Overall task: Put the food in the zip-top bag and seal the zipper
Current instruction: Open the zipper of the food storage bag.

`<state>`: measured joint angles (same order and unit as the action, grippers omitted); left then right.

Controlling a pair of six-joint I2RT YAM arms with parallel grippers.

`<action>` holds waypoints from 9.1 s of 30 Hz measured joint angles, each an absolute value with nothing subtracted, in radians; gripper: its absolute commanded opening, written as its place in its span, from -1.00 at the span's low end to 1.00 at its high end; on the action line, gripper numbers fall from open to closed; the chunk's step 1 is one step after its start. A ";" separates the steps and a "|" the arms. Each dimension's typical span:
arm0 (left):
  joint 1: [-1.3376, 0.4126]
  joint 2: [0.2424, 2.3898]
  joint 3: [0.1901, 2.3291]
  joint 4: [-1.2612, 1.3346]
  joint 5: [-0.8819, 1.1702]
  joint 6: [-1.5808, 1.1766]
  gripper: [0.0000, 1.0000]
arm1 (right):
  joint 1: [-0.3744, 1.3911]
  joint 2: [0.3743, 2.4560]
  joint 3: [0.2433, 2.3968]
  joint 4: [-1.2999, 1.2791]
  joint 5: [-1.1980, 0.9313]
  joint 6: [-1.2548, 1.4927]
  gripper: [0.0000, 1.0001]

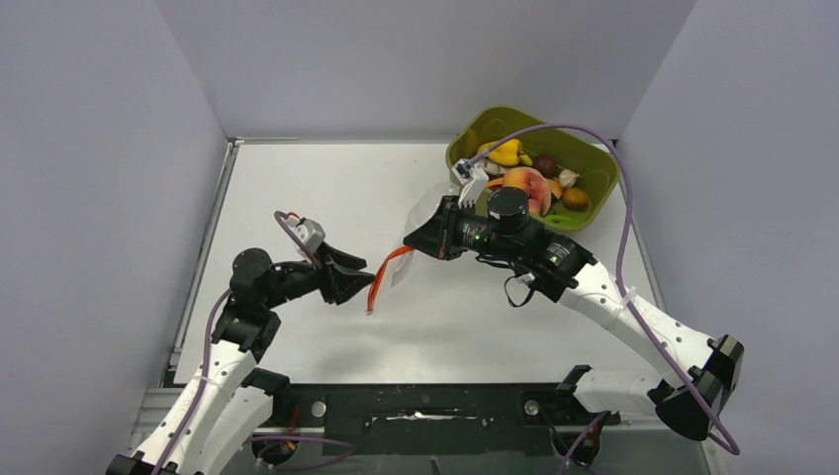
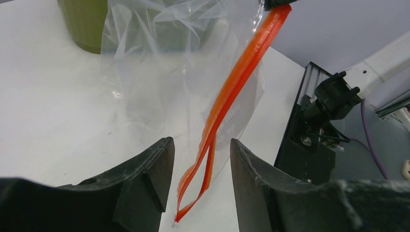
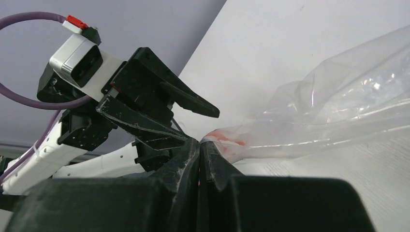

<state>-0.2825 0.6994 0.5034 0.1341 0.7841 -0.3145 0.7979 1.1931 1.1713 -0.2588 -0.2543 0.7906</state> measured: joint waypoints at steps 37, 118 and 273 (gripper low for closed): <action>-0.405 0.591 0.538 -0.105 0.824 -0.122 0.01 | 0.790 1.145 1.110 -0.188 -0.470 0.670 -1.00; -0.405 0.510 0.492 -0.162 0.889 -0.077 -0.18 | 0.752 1.087 1.103 -0.195 -0.621 0.585 -1.00; -0.425 1.008 0.822 -0.267 0.326 -0.520 -1.00 | 0.945 1.630 1.475 -0.476 0.274 0.683 0.41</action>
<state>-0.4248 1.0084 0.8215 -0.2672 0.3264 -0.5198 0.9455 1.6302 1.4754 -0.4763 0.2737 0.6834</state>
